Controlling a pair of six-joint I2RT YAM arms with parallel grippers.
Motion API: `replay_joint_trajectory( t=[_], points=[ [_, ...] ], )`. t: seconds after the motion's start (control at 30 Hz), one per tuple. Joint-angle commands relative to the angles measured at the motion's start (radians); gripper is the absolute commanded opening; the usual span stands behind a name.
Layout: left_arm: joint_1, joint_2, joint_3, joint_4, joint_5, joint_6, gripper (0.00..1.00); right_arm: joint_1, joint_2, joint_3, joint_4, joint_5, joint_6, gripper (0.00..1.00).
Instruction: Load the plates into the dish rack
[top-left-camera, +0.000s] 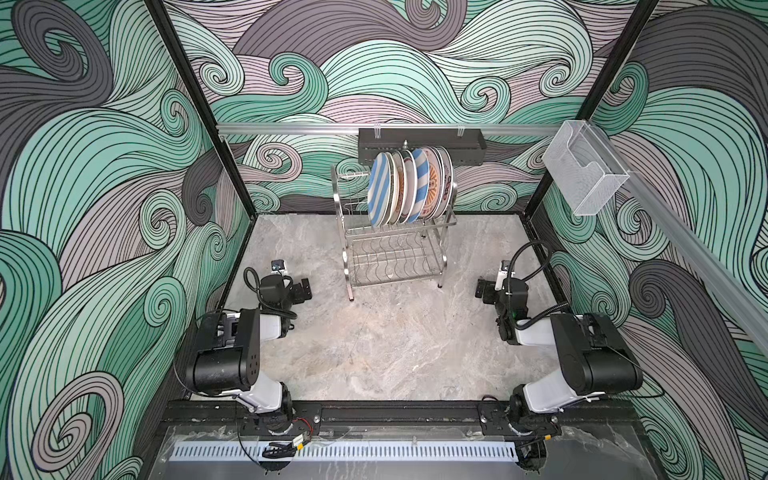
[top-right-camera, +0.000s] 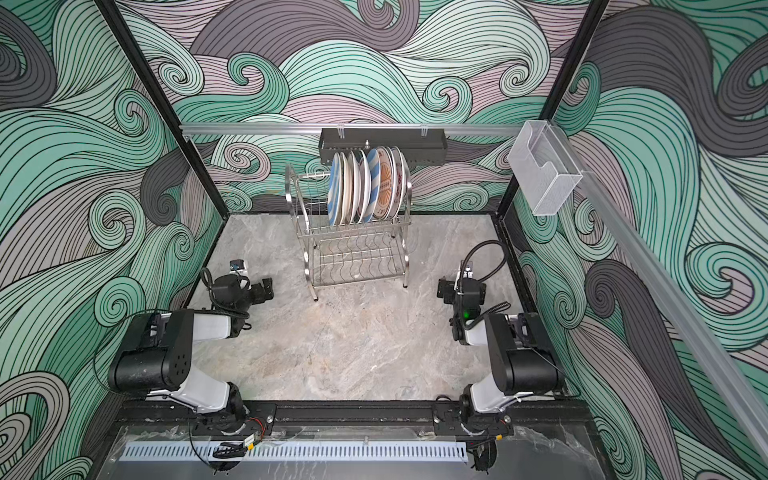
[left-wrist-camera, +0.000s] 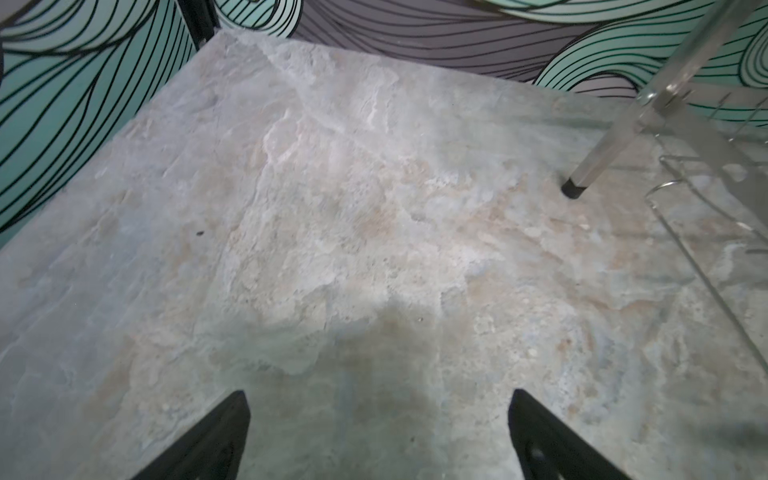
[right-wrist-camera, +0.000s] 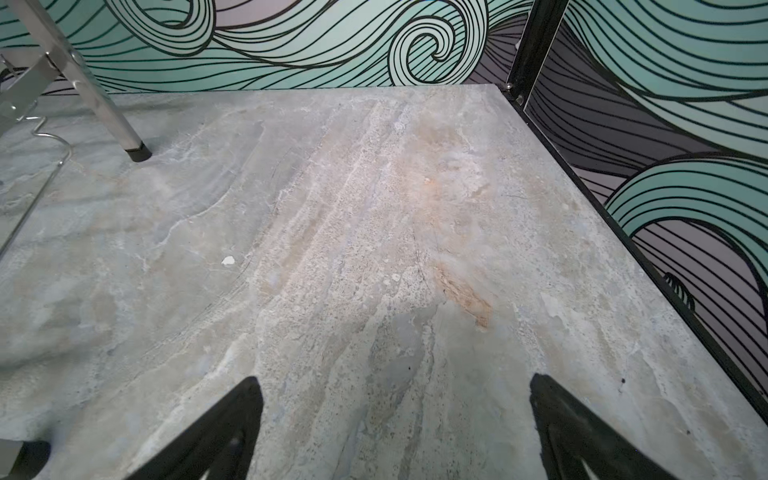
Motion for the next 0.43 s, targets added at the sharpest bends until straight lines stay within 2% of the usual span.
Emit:
replay_joint_trajectory(
  t=[0.0,0.4],
  points=[
    [-0.005,-0.016,0.019,0.006,0.017,0.025,0.99,0.003,-0.011,0.017,0.032,-0.027,-0.014,1.00],
    [-0.005,-0.020,0.021,-0.002,0.013,0.023,0.99,0.003,-0.011,0.017,0.029,-0.027,-0.015,1.00]
  ],
)
